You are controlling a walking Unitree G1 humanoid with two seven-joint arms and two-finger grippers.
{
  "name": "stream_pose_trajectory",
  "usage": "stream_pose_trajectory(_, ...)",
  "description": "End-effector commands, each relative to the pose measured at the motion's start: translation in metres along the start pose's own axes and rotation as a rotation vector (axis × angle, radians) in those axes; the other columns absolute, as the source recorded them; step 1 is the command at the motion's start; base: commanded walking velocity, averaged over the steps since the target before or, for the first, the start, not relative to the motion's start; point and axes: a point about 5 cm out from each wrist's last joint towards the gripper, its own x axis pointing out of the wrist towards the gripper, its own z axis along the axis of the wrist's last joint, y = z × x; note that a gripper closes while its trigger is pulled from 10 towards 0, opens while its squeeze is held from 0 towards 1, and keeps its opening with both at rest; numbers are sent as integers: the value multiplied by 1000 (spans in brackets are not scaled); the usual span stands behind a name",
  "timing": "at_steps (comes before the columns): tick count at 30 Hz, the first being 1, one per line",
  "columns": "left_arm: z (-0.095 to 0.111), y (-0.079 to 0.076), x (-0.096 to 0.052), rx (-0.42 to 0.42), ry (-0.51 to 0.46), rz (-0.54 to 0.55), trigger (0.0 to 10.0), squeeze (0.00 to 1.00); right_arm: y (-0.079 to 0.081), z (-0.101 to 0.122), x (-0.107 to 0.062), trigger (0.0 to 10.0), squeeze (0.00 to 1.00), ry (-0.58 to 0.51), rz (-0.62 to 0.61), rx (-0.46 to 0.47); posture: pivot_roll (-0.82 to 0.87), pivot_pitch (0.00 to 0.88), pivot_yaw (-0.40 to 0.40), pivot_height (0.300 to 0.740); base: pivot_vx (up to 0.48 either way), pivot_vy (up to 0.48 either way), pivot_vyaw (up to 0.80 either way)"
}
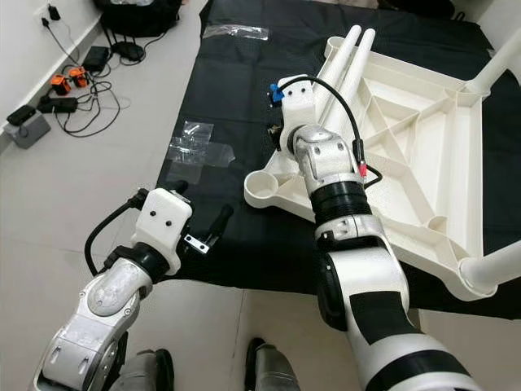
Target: Building children table
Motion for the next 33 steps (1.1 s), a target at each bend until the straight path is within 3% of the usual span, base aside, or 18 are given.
stream_pose_trajectory(1, -4, 0, -1, 7, 11, 2, 10000, 0, 5, -13, 0, 10000, 0, 61, 6, 1, 12, 158, -73, 740, 0, 0, 0)
stream_pose_trajectory(10, -3, 0, 0, 7, 6, 5, 10000, 0, 24, -29, -4, 10000, 0, 151, 58, 58, 9, 163, -73, 740, 0, 0, 0)
stream_pose_trajectory(12, -3, 0, 0, 7, 6, 5, 10000, 0, 24, -29, -4, 10000, 0, 151, 58, 58, 9, 163, -73, 740, 0, 0, 0)
stream_pose_trajectory(16, -3, -1, 0, 5, 6, 10, 10000, 0, 44, -24, -4, 10000, 0, 159, 124, 26, 5, 163, -80, 740, 0, 0, 0)
stream_pose_trajectory(20, -3, -1, 0, 4, 5, 11, 10000, 0, 49, -24, -4, 9922, 0, 160, 143, 11, 4, 161, -85, 740, 0, 0, 0)
stream_pose_trajectory(21, -3, -1, 0, 5, 4, 12, 10000, 0, 49, -25, -4, 0, 0, 161, 147, 2, 7, 156, -87, 740, 0, 0, 0)
stream_pose_trajectory(30, -3, 2, 0, 9, 1, 25, 10000, 0, 43, -27, -7, 0, 0, 167, 147, -27, 3, 156, -90, 740, 0, 0, 0)
stream_pose_trajectory(31, -3, 4, 0, 11, 0, 29, 10000, 0, 40, -25, -8, 6706, 0, 169, 142, -12, 1, 157, -88, 740, 0, 0, 0)
stream_pose_trajectory(33, -3, 4, 0, 12, 0, 30, 10000, 0, 39, -24, -9, 6706, 0, 169, 142, -2, 1, 157, -88, 740, 0, 0, 0)
